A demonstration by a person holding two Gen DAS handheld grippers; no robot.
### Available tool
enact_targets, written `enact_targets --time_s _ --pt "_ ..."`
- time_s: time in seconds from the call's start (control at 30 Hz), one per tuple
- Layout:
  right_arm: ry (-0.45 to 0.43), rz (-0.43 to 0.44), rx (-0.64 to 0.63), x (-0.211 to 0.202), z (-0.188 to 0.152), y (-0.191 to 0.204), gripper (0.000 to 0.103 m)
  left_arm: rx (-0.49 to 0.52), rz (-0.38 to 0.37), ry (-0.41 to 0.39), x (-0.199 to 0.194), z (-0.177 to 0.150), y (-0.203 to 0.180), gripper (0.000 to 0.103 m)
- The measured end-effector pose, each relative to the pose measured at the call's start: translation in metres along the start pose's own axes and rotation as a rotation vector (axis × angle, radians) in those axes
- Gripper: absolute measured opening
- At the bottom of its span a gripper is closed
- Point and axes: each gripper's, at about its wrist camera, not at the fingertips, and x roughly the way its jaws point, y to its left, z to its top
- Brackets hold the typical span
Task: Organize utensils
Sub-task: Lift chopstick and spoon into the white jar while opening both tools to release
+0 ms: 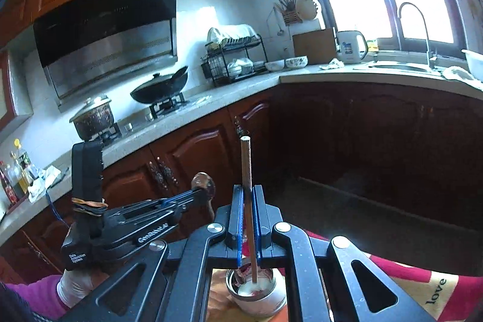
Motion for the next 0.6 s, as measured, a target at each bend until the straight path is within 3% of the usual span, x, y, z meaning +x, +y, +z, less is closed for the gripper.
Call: enact_targets --time_s 0.33,0.6 --pt "0.152 -0.002 0.065 0.061 -0.031 -0.025 0.005 -0.03 0.021 0.132 0.043 -0.038 0.012 0.002" --pt "0.273 -0.006 0.182 0.103 -0.066 -0.06 0.005 -0.036 0.036 0.181 0.053 -0.05 0.017 0.003"
